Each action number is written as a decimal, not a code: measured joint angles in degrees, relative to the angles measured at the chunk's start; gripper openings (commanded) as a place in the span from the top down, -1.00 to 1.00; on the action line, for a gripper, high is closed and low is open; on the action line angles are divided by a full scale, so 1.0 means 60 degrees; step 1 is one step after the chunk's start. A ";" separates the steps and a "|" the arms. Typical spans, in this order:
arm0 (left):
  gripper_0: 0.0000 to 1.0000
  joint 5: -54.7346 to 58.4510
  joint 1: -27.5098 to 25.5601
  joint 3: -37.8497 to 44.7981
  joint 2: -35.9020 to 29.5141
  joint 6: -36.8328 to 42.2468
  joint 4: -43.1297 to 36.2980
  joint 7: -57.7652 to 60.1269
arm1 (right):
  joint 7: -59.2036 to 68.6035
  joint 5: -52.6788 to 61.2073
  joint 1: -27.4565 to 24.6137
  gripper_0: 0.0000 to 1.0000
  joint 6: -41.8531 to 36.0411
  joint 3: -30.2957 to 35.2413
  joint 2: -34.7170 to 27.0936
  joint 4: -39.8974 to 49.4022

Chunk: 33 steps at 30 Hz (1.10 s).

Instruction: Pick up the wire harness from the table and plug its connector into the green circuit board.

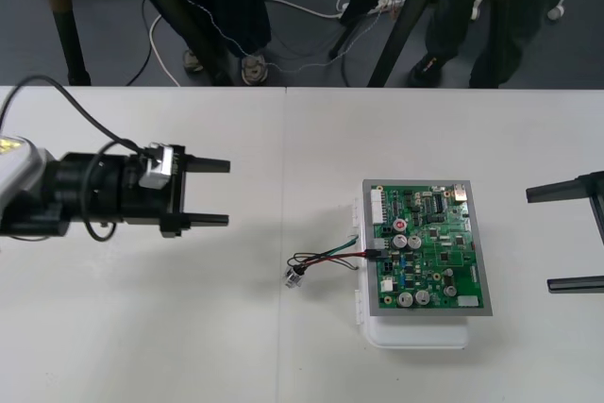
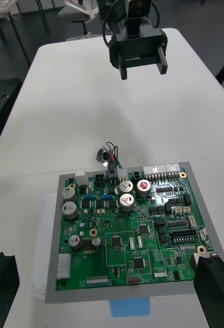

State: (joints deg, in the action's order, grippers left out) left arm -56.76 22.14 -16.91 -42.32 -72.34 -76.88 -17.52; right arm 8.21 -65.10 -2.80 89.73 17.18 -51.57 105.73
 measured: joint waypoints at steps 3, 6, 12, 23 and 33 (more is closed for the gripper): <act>-0.51 0.0005 0.0002 0.0159 -0.0654 -0.0062 -0.0457 0.0095 | 0.0719 0.0278 0.0120 -1.00 0.0000 0.0001 -0.0197 0.0000; -0.50 0.0069 0.0002 0.0277 -0.1340 -0.0110 -0.1009 0.0606 | 0.1104 0.0570 0.0308 -1.00 0.0000 0.0002 -0.0321 -0.0002; -0.50 0.0130 0.0003 0.0971 -0.2317 -0.0199 -0.2224 0.3074 | 0.2329 0.1068 0.0894 -1.00 0.0000 0.0003 -0.0414 0.0014; -0.50 0.0335 -0.0113 0.2688 -0.3364 -0.0441 -0.3829 0.4506 | 0.4680 0.1142 0.1885 -1.00 0.0000 0.0019 -0.0631 0.1021; -0.50 0.0291 -0.0817 0.4105 -0.3534 -0.0478 -0.5070 0.6285 | 0.5550 0.1133 0.2042 -1.00 0.0000 0.0096 -0.0634 0.1657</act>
State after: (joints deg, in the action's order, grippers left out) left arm -55.01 17.23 7.72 -63.53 -75.21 -107.30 20.20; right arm 41.51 -58.30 9.45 89.73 17.76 -55.37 115.67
